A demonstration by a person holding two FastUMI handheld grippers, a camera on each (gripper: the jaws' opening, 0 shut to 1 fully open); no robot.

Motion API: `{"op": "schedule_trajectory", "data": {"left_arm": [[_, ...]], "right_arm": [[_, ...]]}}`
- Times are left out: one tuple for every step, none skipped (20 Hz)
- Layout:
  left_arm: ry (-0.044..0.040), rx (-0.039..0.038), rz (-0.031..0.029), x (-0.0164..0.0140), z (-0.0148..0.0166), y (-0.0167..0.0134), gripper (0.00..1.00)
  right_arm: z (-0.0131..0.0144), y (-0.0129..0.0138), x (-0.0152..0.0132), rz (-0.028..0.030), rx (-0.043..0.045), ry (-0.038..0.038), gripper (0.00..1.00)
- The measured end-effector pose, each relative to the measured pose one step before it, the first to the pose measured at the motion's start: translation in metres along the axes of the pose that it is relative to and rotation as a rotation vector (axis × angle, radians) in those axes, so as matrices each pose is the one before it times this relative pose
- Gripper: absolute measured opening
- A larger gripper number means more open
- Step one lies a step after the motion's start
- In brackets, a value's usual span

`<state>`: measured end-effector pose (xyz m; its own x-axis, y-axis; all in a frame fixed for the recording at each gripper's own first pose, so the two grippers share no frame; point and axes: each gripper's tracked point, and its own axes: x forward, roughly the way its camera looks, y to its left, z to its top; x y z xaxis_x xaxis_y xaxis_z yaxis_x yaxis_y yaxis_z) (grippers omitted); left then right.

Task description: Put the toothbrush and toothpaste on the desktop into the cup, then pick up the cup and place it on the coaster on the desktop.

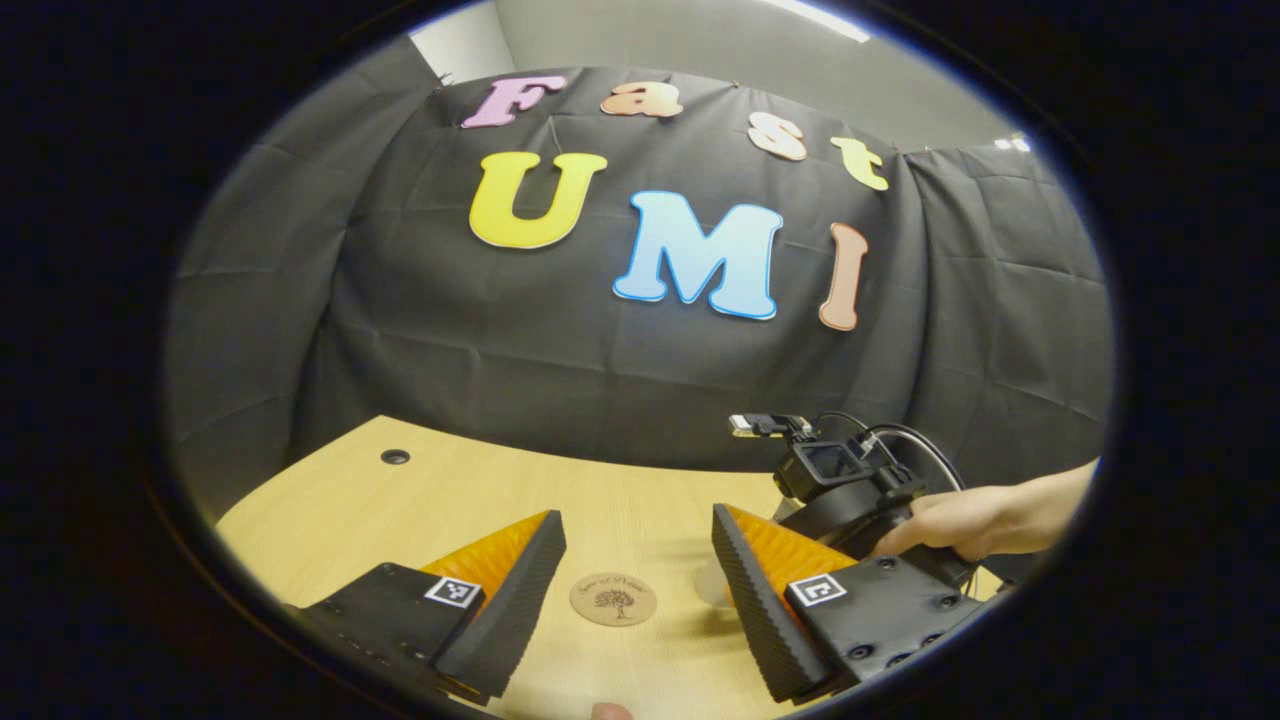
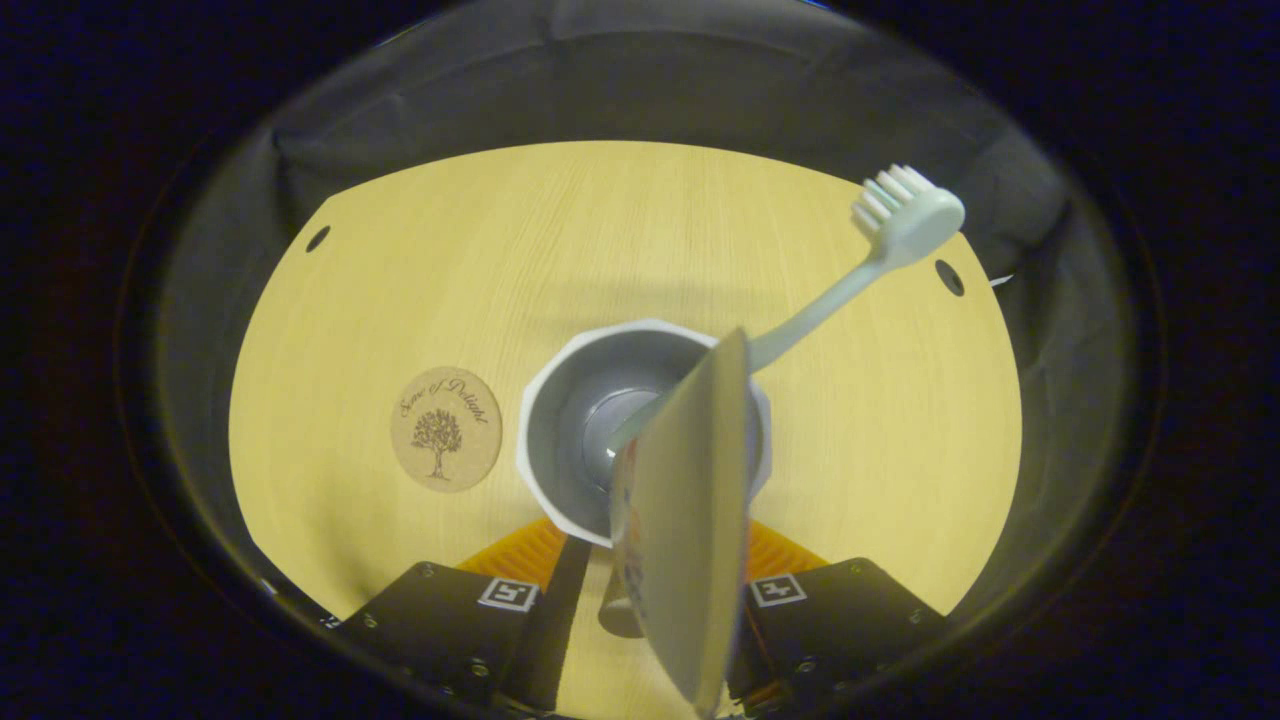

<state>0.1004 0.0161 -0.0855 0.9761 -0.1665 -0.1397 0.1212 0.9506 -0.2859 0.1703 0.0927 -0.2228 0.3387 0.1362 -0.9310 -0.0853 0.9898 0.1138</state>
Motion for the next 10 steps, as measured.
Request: {"op": "schedule_trajectory", "data": {"left_arm": [[-0.00041, -0.00200, 0.00030, -0.00006, 0.00016, 0.00039, 0.95], [0.00014, -0.00078, -0.00042, 0.00001, -0.00023, -0.00031, 0.95], [0.00043, 0.00062, 0.00095, 0.00042, -0.00026, -0.00012, 0.95], [0.00026, 0.00087, -0.00019, 0.00007, -0.00039, -0.00021, 0.95], [0.00039, 0.00076, -0.00077, -0.00024, 0.00000, -0.00059, 0.95], [-0.00046, 0.00106, -0.00094, 0.00020, 0.00009, -0.00034, 0.95], [0.00063, 0.00177, 0.00003, 0.00025, -0.00042, 0.00061, 0.95], [0.00092, 0.00042, 0.00051, -0.00029, -0.00046, 0.00011, 0.95], [0.00086, -0.00037, -0.00034, -0.00014, -0.00100, -0.00060, 0.95], [0.00056, 0.00033, 0.00003, -0.00020, -0.00091, 0.00053, 0.95]], "right_arm": [[-0.00147, -0.00134, -0.00019, -0.00042, -0.00418, 0.00261, 0.56], [-0.00089, 0.00094, -0.00347, 0.00775, 0.00891, 0.00264, 0.46], [0.00019, 0.00017, 0.00657, 0.00067, 0.02116, 0.00363, 0.36], [0.00031, 0.00068, 0.00115, 0.00584, -0.00220, -0.00020, 0.26], [0.00044, -0.00051, -0.00275, 0.00239, -0.00645, -0.00398, 0.26], [-0.00035, -0.00021, 0.00010, 0.00183, -0.00325, -0.00200, 0.26], [0.00014, 0.00025, 0.00211, 0.00247, -0.01025, -0.00534, 0.23], [-0.00007, -0.00021, -0.00015, 0.00049, -0.01375, -0.00358, 0.23], [0.00123, -0.00027, -0.00043, -0.00185, 0.00020, -0.01162, 0.23], [-0.00058, 0.00056, 0.00103, -0.00072, -0.00966, -0.00564, 0.21]]}}
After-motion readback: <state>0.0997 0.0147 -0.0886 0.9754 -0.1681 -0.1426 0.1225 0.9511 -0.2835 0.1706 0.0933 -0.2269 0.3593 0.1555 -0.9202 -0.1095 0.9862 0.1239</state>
